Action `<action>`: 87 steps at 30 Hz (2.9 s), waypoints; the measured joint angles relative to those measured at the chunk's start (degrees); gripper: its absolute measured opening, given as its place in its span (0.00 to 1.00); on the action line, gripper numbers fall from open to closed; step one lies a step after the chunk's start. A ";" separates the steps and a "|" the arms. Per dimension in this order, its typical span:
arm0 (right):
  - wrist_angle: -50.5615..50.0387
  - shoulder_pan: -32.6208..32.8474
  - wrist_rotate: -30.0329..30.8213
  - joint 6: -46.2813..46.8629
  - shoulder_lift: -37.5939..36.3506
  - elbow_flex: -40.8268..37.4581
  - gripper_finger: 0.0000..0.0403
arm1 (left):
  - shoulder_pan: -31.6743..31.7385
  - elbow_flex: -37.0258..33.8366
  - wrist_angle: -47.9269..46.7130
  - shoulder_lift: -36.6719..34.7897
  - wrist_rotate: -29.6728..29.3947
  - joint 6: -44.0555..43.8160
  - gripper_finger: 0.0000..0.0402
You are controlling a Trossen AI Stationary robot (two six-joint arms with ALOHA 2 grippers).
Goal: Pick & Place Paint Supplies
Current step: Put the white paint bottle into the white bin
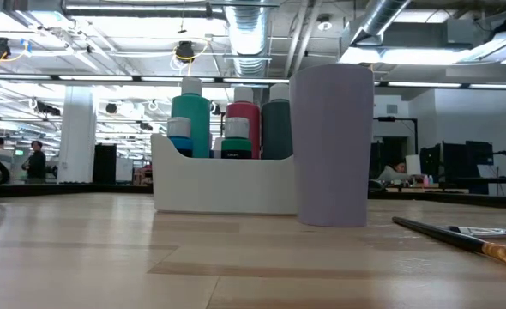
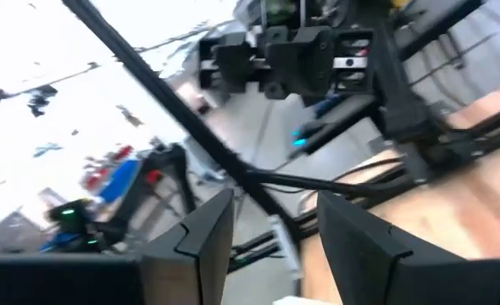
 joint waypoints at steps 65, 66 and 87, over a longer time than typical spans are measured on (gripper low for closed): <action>-16.58 3.33 -5.54 1.02 -5.12 0.00 0.39 | -23.97 27.12 -66.44 40.81 39.94 -105.54 0.01; -16.46 3.30 -5.54 1.04 -5.01 0.00 0.38 | -24.03 26.60 -66.53 40.81 39.94 -105.99 0.02; -13.60 3.29 -5.54 1.28 -5.07 0.00 0.37 | -23.59 20.86 -65.98 40.83 36.63 -98.92 0.73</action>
